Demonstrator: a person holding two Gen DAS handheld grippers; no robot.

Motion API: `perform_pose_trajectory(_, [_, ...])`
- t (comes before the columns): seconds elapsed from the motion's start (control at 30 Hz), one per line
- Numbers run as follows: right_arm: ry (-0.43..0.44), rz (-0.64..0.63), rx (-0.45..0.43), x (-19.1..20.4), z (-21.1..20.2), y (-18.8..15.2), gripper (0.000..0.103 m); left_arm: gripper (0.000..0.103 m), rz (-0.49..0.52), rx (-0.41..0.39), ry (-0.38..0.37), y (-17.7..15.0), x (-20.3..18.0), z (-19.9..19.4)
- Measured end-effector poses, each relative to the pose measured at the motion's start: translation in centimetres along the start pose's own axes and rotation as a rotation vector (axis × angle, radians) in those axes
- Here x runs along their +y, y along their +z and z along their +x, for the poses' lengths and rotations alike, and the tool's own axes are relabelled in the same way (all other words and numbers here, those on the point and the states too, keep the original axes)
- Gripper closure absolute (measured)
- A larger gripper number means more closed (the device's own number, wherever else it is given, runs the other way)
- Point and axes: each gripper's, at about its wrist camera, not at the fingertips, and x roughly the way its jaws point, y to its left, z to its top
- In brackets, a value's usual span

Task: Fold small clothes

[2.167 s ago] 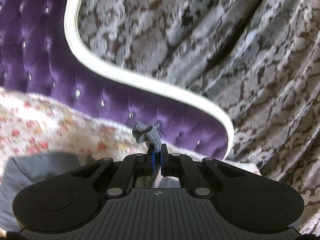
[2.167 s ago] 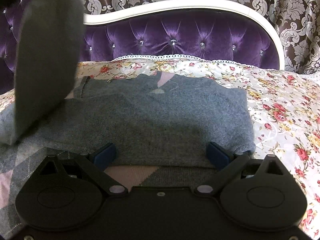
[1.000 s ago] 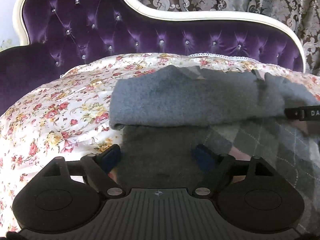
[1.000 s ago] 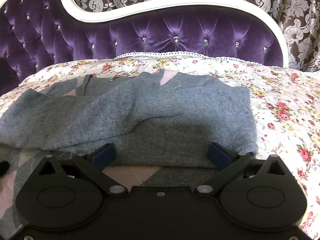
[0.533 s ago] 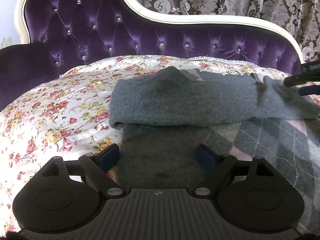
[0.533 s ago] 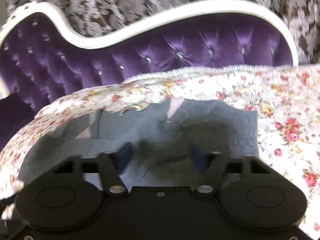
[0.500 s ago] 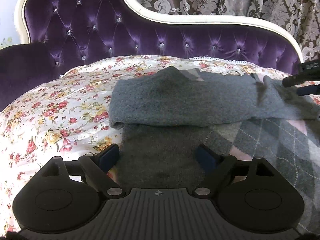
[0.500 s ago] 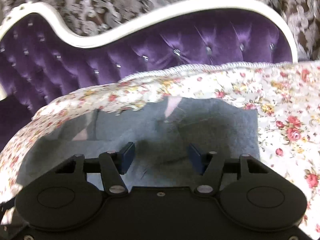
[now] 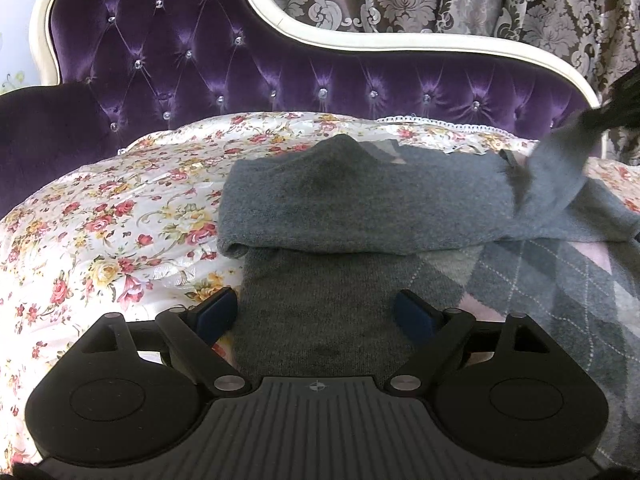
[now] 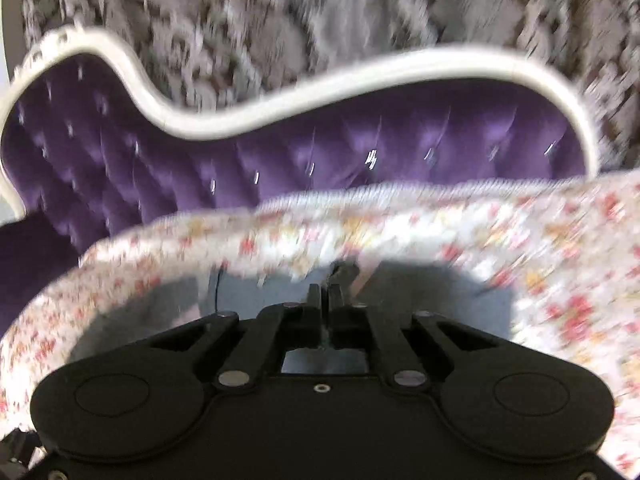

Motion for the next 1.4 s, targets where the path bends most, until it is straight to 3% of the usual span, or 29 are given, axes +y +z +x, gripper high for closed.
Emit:
perform_pose_trajectory(0.07, [-0.040, 0.028, -0.018, -1.4, -1.2, 0.2, 0.094, 0.016, 0.001, 0.001, 0.000, 0.0, 0.0, 0.0])
perform_pose_trajectory(0.27, [-0.166, 0.032, 0.109, -4.9, 0.6, -2.1, 0.094, 0.016, 0.002, 0.002, 0.000, 0.0, -0.1, 0.1])
perform_pose_trajectory(0.37, [-0.159, 0.028, 0.109, -4.7, 0.2, -2.4, 0.094, 0.016, 0.003, 0.002, 0.001, 0.0, 0.0, 0.1])
perform_pose_trajectory(0.5, [-0.163, 0.033, 0.026, -4.9, -1.4, -1.7, 0.094, 0.016, 0.003, 0.003, 0.000, 0.0, -0.1, 0.1])
perform_pose_trajectory(0.63, [-0.216, 0.034, 0.123, -6.1, 0.3, -3.0, 0.094, 0.017, -0.006, 0.016, -0.028, 0.4, 0.3, 0.1])
perform_pose_trajectory(0.77, [-0.202, 0.012, 0.159, -6.1, 0.6, -4.3, 0.093, 0.019, -0.042, 0.059, -0.082, 1.6, 1.8, -0.4])
perform_pose_trajectory(0.93, [-0.198, -0.026, 0.173, -6.0, 0.9, -5.3, 0.090, 0.019, -0.091, 0.000, -0.074, 5.2, 4.3, -1.1])
perform_pose_trajectory(1.03, [-0.199, -0.045, 0.163, -5.8, 0.9, -5.8, 0.090, 0.019, -0.152, 0.031, -0.090, 7.6, 6.2, 1.0])
perform_pose_trajectory(1.13, [-0.202, -0.070, 0.158, -5.5, 0.9, -6.0, 0.089, 0.019, -0.152, 0.053, -0.089, 9.5, 6.8, 3.3])
perform_pose_trajectory(1.27, [-0.201, -0.073, 0.148, -5.6, 1.1, -6.2, 0.088, 0.020, -0.149, 0.146, -0.169, 10.9, 6.2, 7.0])
perform_pose_trajectory(1.33, [-0.202, -0.074, 0.143, -5.5, 1.1, -6.3, 0.088, 0.023, -0.128, 0.187, -0.123, 11.0, 5.8, 8.8])
perform_pose_trajectory(1.4, [-0.202, -0.077, 0.139, -5.5, 1.1, -6.4, 0.088, 0.033, -0.090, 0.200, -0.030, 10.5, 5.8, 10.3])
